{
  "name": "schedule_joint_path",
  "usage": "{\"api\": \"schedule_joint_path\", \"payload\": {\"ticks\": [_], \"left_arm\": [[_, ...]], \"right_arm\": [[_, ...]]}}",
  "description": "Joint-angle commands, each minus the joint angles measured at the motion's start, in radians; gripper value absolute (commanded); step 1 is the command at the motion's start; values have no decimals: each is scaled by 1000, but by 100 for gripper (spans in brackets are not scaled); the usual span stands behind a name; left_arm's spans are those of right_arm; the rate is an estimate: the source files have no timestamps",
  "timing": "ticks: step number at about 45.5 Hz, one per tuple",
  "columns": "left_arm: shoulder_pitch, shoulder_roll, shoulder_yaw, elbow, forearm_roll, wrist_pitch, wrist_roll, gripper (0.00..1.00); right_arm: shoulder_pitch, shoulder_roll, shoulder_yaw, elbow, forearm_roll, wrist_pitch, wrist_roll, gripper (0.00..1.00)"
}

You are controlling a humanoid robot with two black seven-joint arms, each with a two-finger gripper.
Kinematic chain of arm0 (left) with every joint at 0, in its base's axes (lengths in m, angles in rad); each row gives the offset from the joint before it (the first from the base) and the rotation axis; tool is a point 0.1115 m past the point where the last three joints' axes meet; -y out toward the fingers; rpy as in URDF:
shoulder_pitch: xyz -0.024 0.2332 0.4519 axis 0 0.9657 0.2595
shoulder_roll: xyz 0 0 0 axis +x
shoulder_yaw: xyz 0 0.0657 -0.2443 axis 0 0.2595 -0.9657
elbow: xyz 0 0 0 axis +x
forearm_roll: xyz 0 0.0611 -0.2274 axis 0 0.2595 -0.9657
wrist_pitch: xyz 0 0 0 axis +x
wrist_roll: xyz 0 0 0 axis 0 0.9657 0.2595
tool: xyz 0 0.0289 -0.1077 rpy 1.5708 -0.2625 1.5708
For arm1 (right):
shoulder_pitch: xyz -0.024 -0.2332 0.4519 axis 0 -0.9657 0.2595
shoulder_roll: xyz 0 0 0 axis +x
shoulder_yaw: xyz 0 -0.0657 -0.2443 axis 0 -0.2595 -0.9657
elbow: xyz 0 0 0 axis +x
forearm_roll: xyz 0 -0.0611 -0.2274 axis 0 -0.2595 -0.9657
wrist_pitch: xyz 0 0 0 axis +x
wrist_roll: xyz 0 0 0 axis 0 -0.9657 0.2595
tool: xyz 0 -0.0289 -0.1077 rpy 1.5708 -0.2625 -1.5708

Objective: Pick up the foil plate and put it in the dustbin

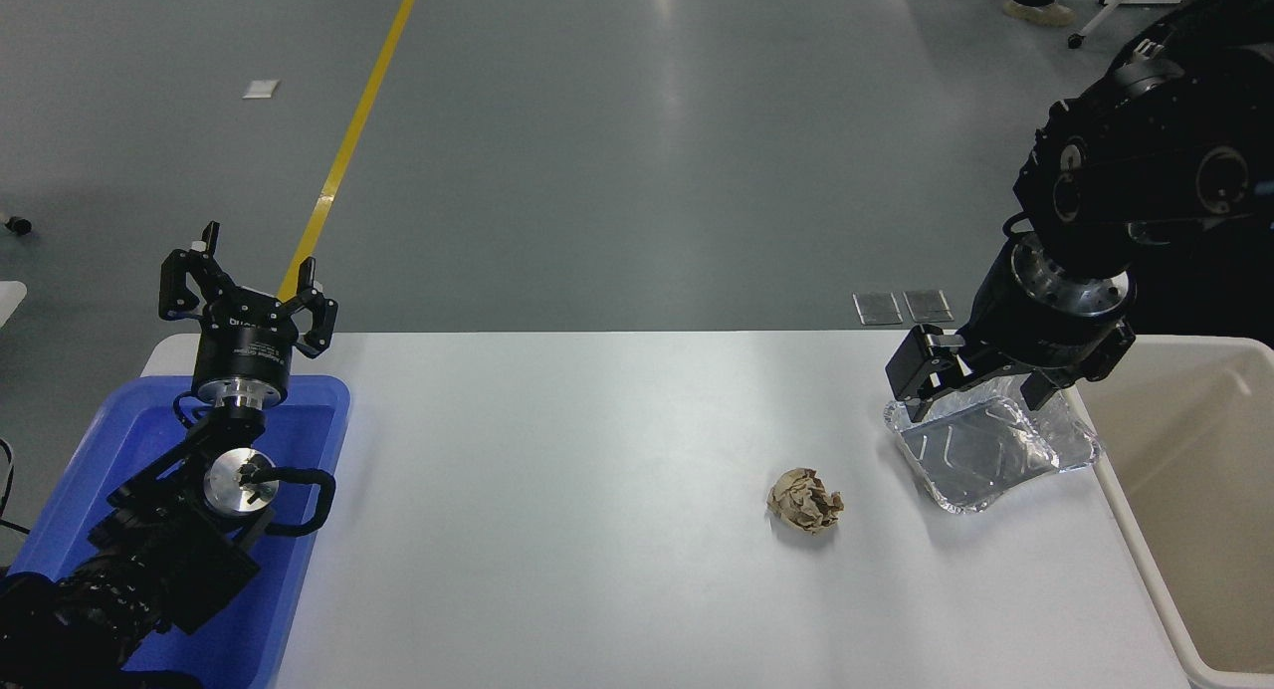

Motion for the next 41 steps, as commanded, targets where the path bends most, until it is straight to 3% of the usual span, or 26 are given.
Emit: {"api": "schedule_joint_path", "payload": {"ticks": [1,18,31,41], "left_arm": [[0,0,0,0,-2,0,-2,99],[0,-2,-1,0,-2,0,0,99],[0,0,-1,0,-2,0,0,99],[0,0,-1,0,-2,0,0,99]], "right_arm": [[-4,-12,1,3,-2,-10,0,100],[-29,-37,16,-8,-13,-28,-2,100],[-154,-34,21,-29,-25,-249,-2,100],[-254,-74,-2,-66,-203,-373,0,100]]}}
